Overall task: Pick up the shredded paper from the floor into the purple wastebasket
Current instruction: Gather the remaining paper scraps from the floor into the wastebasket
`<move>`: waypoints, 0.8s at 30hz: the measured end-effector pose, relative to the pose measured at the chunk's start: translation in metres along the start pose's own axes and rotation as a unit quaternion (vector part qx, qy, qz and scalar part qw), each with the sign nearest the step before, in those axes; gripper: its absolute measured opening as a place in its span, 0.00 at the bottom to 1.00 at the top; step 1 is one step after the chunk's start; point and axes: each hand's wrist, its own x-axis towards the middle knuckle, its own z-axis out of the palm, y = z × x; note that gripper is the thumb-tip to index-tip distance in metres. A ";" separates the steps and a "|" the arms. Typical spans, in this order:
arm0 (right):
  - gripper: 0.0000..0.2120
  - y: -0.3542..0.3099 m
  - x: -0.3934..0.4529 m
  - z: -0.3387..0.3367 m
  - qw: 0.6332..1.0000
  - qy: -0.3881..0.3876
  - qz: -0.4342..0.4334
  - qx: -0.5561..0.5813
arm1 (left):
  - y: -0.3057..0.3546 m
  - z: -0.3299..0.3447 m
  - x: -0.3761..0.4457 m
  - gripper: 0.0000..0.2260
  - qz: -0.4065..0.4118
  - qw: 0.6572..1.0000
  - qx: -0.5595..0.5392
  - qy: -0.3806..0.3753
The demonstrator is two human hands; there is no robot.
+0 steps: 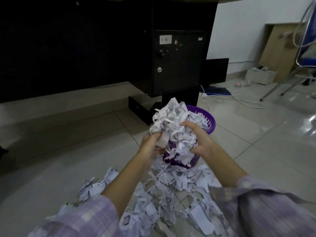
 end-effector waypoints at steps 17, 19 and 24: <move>0.22 -0.096 0.125 -0.028 0.968 0.122 -0.150 -0.158 | 0.051 0.078 0.138 0.23 0.023 0.967 0.252 0.035; 0.21 -0.081 0.144 -0.038 0.950 0.124 -0.176 -0.226 | 0.036 0.078 0.149 0.25 0.059 0.935 0.348 0.043; 0.35 -0.052 0.188 -0.058 0.786 0.095 -0.168 -0.588 | 0.022 0.075 0.162 0.35 0.166 0.854 0.493 -0.013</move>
